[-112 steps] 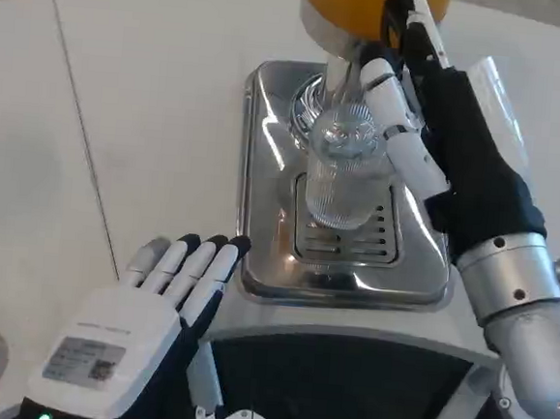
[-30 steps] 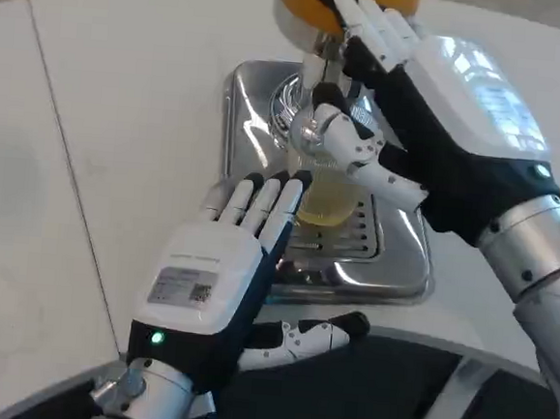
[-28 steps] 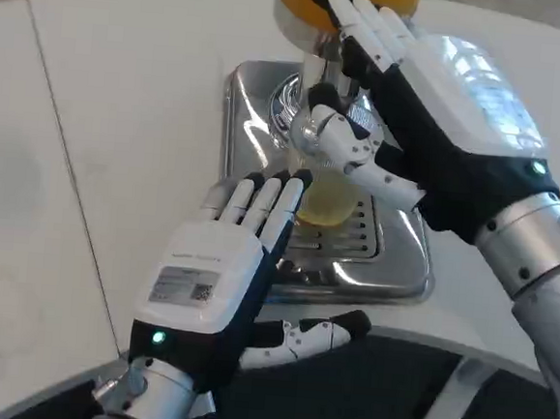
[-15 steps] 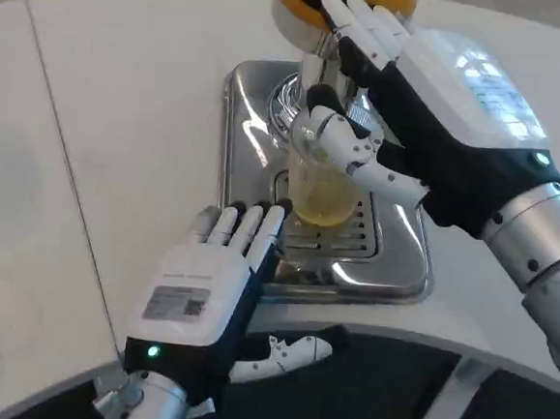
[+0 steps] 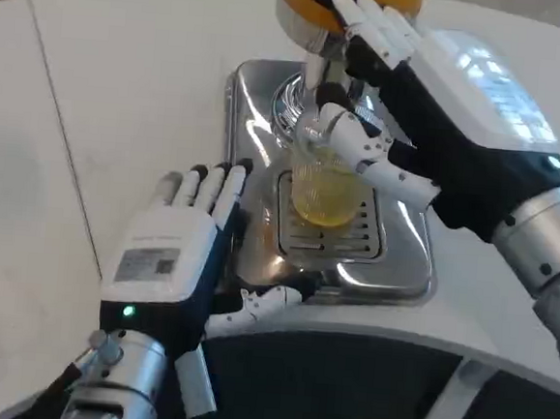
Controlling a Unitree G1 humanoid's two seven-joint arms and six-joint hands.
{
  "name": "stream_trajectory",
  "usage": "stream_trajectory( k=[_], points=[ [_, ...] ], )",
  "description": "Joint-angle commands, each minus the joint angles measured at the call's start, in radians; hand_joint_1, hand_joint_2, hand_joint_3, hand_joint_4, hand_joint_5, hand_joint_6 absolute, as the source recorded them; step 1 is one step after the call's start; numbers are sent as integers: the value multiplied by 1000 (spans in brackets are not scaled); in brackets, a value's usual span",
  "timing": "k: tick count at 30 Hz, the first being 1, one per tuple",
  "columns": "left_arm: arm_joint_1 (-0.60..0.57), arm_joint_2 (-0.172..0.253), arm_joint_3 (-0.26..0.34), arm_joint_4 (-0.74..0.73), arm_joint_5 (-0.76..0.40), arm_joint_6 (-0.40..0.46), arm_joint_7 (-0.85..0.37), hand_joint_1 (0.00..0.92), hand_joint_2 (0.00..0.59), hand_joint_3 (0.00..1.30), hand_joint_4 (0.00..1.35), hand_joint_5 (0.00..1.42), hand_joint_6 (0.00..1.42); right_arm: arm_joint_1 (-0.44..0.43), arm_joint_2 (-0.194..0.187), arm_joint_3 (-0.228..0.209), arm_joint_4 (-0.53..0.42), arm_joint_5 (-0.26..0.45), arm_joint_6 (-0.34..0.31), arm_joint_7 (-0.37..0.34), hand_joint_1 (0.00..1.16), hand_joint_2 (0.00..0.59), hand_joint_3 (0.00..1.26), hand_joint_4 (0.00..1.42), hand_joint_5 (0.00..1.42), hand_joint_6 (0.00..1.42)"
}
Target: Grasp the cup under the faucet to collect the drink, then remove the cup.
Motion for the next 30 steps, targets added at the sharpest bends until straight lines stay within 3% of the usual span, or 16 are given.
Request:
stream_trajectory(
  k=[1, 3, 7, 11, 14, 18, 23, 30],
  points=[
    [-11, 4, 2, 22, -21, -4, 22, 0, 118, 0, 0, 1, 6, 109, 36, -53, -56, 24, 34, -49, 0, 586, 14, 0, 0, 0],
    [-13, 5, 0, 23, -28, -9, 30, 0, 114, 0, 0, 4, 18, 157, 66, -77, -91, 27, 43, -91, 0, 586, 14, 0, 0, 0],
    [-19, 8, -4, 30, -41, -13, 39, 0, 113, 0, 0, 13, 30, 294, 169, -118, -176, 12, 118, -176, 0, 586, 14, 0, 0, 0],
    [-29, 9, -5, 43, -52, -19, 45, 0, 112, 0, 0, 16, 35, 380, 236, -117, -232, -14, 158, -217, 0, 586, 9, 0, 0, 0],
    [-32, 9, -4, 47, -67, -23, 46, 0, 112, 0, 0, 18, 36, 431, 271, -104, -270, -42, 146, -252, 0, 586, 7, 0, 0, 0],
    [-29, 13, -5, 47, -86, -49, 77, 0, 109, 0, 0, 36, 49, 489, 286, -89, -305, -74, 121, -267, 0, 586, 6, 0, 0, 0],
    [-29, 17, -10, 47, -95, -66, 84, 0, 107, 0, 0, 49, 65, 565, 301, -95, -321, -55, 101, -285, 0, 586, 5, 0, 0, 0],
    [-24, 9, -12, 45, -111, -90, 97, 0, 97, 0, 0, 61, 70, 652, 283, -91, -329, -34, 24, -295, 0, 586, 5, 0, 0, 0]
  ],
)
